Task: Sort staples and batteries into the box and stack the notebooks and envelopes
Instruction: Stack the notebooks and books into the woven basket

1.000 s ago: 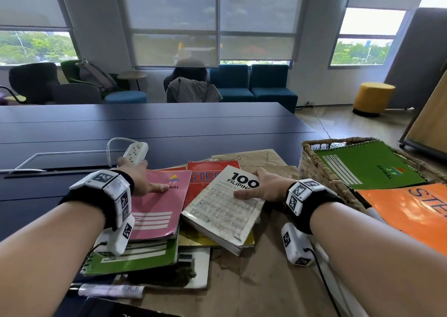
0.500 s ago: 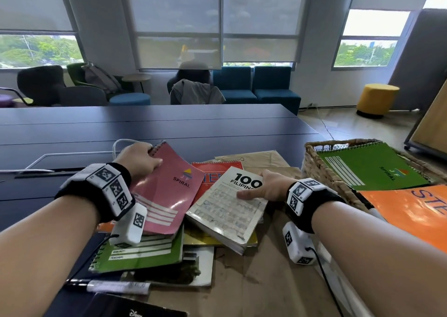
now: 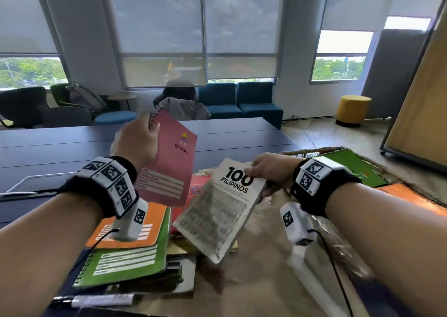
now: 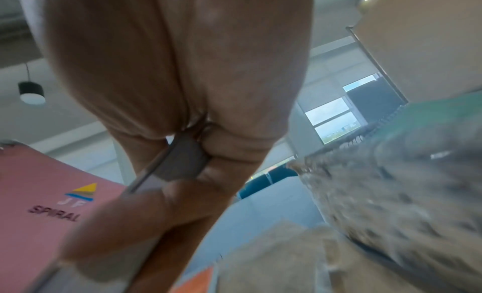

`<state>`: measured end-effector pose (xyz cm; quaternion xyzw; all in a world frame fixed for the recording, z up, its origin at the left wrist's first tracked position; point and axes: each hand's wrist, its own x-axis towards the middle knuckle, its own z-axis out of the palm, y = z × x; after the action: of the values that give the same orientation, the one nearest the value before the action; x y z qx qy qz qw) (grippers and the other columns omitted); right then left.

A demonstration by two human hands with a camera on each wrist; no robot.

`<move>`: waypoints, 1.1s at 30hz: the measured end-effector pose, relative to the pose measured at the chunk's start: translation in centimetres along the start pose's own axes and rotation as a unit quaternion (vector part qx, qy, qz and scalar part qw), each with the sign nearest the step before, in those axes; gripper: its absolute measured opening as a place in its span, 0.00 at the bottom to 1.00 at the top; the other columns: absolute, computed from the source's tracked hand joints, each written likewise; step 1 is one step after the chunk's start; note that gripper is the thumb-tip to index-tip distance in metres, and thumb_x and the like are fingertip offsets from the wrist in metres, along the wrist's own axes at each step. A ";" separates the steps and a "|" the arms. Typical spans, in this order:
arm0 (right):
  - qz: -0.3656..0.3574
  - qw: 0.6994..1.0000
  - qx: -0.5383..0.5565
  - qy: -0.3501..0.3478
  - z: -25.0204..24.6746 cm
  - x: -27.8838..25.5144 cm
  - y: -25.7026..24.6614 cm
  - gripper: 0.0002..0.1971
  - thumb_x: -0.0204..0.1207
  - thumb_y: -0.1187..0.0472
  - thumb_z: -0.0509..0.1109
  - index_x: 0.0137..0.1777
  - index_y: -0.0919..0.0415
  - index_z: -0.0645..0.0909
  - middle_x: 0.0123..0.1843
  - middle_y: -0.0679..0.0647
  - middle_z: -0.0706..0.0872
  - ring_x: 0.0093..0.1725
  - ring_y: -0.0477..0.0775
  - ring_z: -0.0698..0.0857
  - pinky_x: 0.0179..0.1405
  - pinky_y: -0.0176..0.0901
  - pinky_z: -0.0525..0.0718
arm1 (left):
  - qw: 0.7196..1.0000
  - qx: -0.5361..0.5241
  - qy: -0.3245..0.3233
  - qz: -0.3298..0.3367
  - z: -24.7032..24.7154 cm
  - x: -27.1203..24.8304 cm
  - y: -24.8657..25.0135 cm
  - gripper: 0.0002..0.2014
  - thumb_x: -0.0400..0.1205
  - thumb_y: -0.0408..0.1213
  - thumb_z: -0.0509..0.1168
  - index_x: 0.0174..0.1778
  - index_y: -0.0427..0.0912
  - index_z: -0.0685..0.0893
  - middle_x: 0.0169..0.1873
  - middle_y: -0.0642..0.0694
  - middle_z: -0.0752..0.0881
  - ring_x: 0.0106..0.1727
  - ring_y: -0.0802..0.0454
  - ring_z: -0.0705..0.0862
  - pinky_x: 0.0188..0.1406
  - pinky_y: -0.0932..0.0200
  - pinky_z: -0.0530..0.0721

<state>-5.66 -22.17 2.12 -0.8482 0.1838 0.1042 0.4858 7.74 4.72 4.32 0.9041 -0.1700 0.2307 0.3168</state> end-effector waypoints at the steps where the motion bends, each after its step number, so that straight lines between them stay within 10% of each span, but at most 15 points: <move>1: -0.020 1.000 0.011 0.000 -0.4 -0.5 -0.3 0.11 0.91 0.57 0.64 0.54 0.67 0.75 0.53 0.70 0.91 0.34 0.61 0.91 0.23 0.47 0.91 | 1.000 -0.016 0.014 0.002 -0.1 -0.1 0.6 0.09 0.91 0.50 0.56 0.51 0.50 0.69 0.44 0.34 0.84 0.46 0.31 0.84 0.51 0.34 0.85; 13: -0.123 0.956 0.126 0.236 -14.2 -8.0 2.3 0.09 0.90 0.58 0.65 0.55 0.66 0.75 0.45 0.64 0.90 0.25 0.52 0.89 0.20 0.38 0.85 | 0.938 -0.321 0.131 -0.003 3.0 -1.0 7.5 0.10 0.91 0.43 0.56 0.57 0.41 0.76 0.43 0.44 0.81 0.38 0.48 0.77 0.40 0.51 0.74; 18: -0.106 0.921 0.166 0.335 -18.4 -9.8 5.7 0.08 0.91 0.61 0.63 0.51 0.64 0.73 0.47 0.64 0.88 0.23 0.50 0.89 0.17 0.37 0.84 | 0.920 -0.372 0.124 0.007 5.7 -0.5 9.6 0.09 0.87 0.51 0.58 0.56 0.54 0.79 0.52 0.39 0.85 0.45 0.40 0.85 0.44 0.36 0.87; 27: -0.034 0.922 0.205 0.326 -20.9 -7.5 10.9 0.06 0.92 0.67 0.59 0.58 0.70 0.75 0.46 0.64 0.86 0.26 0.55 0.91 0.18 0.44 0.87 | 0.897 -0.437 0.069 0.016 9.6 -1.2 14.9 0.07 0.91 0.42 0.56 0.47 0.56 0.75 0.39 0.55 0.81 0.34 0.63 0.79 0.34 0.61 0.79; 30: -0.032 0.928 0.243 0.280 -20.9 -6.2 11.4 0.11 0.91 0.71 0.56 0.46 0.66 0.74 0.43 0.63 0.83 0.24 0.53 0.90 0.18 0.45 0.87 | 0.889 -0.453 0.059 0.021 10.6 -1.4 15.8 0.06 0.90 0.44 0.56 0.51 0.51 0.76 0.43 0.51 0.82 0.40 0.54 0.80 0.41 0.51 0.82; 33: 0.038 0.947 0.180 0.262 -21.4 -4.8 11.9 0.06 0.89 0.75 0.57 0.55 0.68 0.74 0.54 0.73 0.85 0.40 0.63 0.88 0.25 0.46 0.90 | 0.885 -0.463 0.043 0.025 11.6 -1.5 16.3 0.07 0.90 0.46 0.57 0.50 0.54 0.78 0.47 0.45 0.83 0.45 0.49 0.82 0.49 0.34 0.87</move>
<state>-15.02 -45.11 5.33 -0.7362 0.3522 -0.1384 0.5611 2.72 -14.65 3.54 0.6394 -0.2661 0.1722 0.7005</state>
